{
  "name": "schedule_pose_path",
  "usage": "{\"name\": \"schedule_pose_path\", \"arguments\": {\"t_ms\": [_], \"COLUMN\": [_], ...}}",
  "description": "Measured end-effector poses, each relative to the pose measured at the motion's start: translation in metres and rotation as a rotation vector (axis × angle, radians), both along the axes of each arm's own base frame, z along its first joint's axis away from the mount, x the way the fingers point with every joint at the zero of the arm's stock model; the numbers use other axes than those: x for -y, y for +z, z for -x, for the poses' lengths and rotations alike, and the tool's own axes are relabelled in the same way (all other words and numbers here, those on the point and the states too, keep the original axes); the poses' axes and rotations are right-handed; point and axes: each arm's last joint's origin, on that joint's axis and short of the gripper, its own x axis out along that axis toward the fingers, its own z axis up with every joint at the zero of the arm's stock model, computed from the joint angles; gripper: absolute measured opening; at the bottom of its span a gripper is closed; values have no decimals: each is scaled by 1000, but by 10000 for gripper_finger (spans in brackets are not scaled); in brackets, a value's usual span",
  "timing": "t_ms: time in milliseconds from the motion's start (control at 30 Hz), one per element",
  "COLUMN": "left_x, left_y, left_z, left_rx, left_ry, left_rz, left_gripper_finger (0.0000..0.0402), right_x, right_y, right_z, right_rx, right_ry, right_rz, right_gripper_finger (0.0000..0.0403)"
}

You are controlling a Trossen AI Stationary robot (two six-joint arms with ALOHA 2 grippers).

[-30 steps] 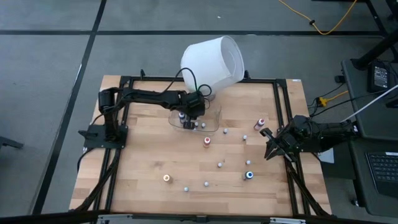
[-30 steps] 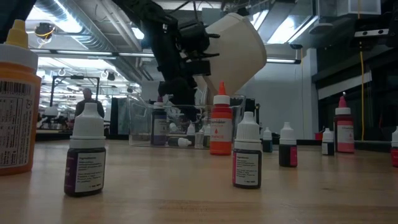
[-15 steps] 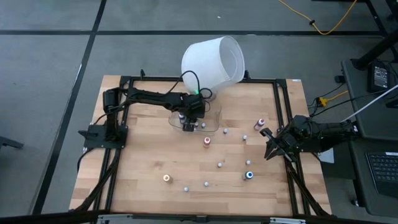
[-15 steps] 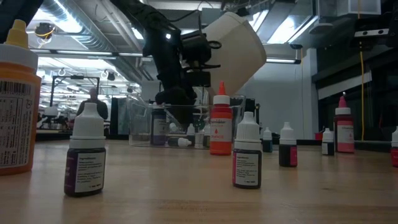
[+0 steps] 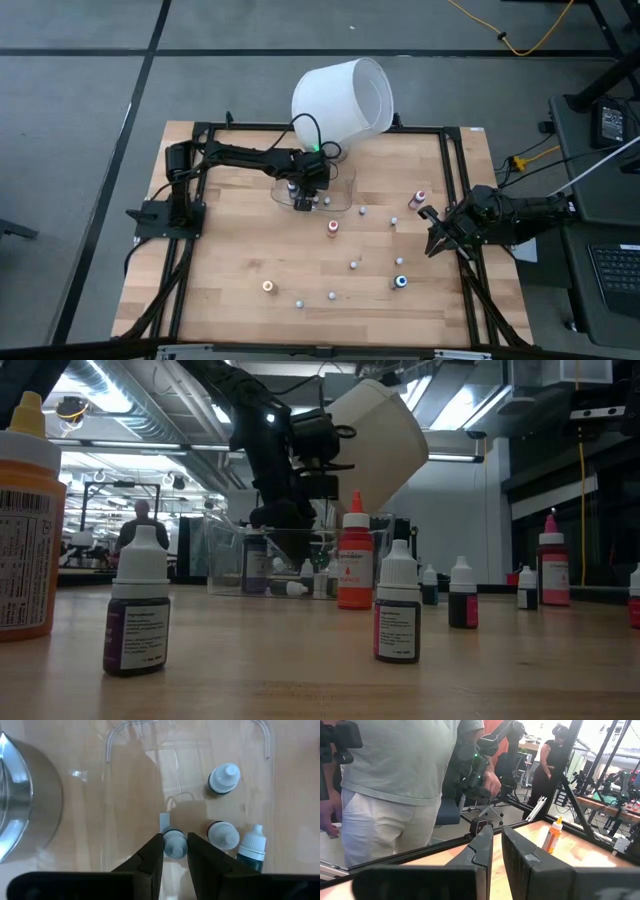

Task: Pick & Place food coloring
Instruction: Put the bottom small blue food coloring bottle into the container, then put the big yellow food coloring bottle into the container

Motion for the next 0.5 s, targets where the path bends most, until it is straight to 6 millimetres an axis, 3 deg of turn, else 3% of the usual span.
{"name": "schedule_pose_path", "arguments": {"t_ms": [500], "left_x": [0], "left_y": [11], "left_z": [4], "left_rx": [8], "left_ry": [24], "left_rz": [-45], "left_gripper_finger": [129], "right_x": [0], "right_y": [0], "right_z": [0], "right_rx": [0], "right_ry": [0], "right_rz": [0], "right_gripper_finger": [44]}}
